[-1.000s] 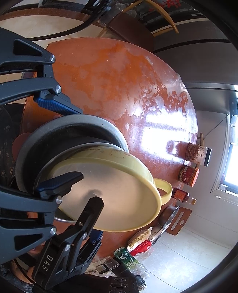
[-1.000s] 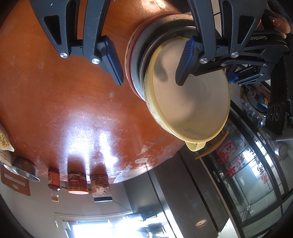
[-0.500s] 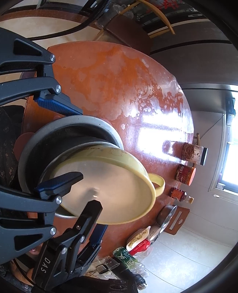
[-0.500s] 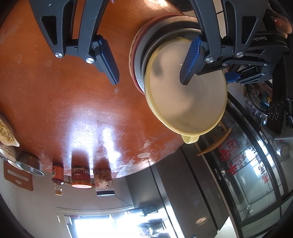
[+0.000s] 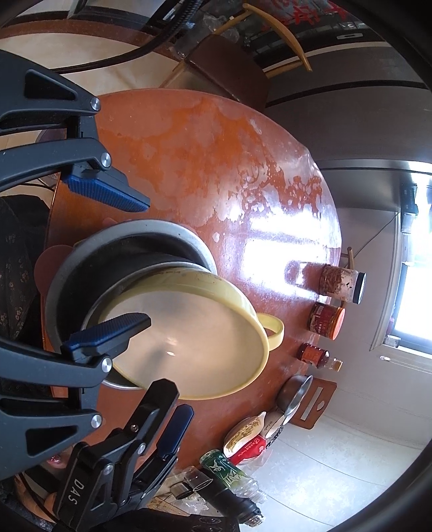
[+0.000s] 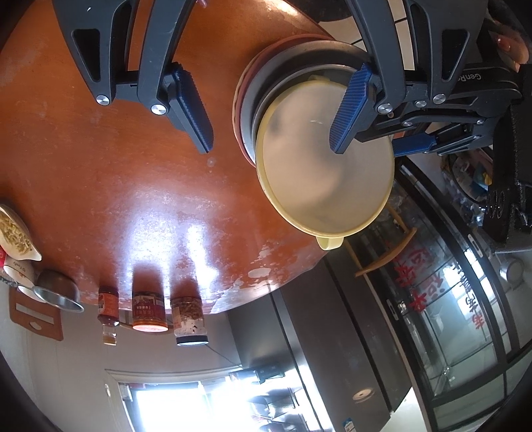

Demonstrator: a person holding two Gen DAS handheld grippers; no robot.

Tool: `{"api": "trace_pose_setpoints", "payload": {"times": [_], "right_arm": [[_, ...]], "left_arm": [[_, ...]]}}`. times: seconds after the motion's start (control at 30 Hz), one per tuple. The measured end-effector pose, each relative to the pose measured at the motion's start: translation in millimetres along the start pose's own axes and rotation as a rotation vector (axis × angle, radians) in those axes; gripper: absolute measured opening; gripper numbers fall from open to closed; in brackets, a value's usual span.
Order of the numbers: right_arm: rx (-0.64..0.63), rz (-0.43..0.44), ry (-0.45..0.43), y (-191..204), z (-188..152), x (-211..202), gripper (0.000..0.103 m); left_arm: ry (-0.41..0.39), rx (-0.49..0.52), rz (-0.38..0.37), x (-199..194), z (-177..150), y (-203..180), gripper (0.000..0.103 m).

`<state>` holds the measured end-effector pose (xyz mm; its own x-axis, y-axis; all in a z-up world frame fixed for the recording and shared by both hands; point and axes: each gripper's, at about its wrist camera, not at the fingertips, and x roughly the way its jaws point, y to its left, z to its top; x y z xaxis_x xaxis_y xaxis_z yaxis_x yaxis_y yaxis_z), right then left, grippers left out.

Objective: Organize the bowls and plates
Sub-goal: 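Lower the nested bowl stack onto the tray atop the plates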

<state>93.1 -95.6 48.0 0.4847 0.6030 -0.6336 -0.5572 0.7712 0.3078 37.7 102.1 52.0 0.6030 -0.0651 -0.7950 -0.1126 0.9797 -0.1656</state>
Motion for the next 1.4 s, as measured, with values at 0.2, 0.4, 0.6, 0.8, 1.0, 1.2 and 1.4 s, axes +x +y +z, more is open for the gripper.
{"api": "trace_pose_setpoints", "payload": {"times": [0.2,0.4,0.6,0.8,1.0,1.2,1.4], "right_arm": [[-0.013,0.000,-0.007,3.3,-4.9,-9.3,0.075],[-0.028,-0.005,0.001,5.7,-13.2,-15.3,0.076],[-0.013,-0.016,0.024,1.9,-25.4,-17.6,0.076],[-0.002,-0.012,0.063,-1.7,-39.6,-13.4,0.076],[0.032,-0.002,0.100,-10.1,-50.1,-7.5,0.076],[0.060,0.030,0.107,-13.5,-50.0,-3.7,0.076],[0.069,0.061,0.124,-9.8,-49.9,4.5,0.070]], "left_arm": [[-0.025,-0.012,0.013,-14.3,-4.4,6.2,0.063],[-0.036,-0.032,0.022,-25.5,-14.4,16.8,0.064],[-0.031,-0.085,0.041,-30.8,-26.1,39.3,0.064],[-0.017,-0.125,0.028,-22.2,-29.0,62.0,0.064],[0.058,-0.176,-0.009,12.2,-30.4,82.9,0.064],[0.081,-0.185,-0.074,30.2,-27.4,85.1,0.064],[0.085,-0.120,-0.066,38.4,-17.8,77.3,0.064]]}}
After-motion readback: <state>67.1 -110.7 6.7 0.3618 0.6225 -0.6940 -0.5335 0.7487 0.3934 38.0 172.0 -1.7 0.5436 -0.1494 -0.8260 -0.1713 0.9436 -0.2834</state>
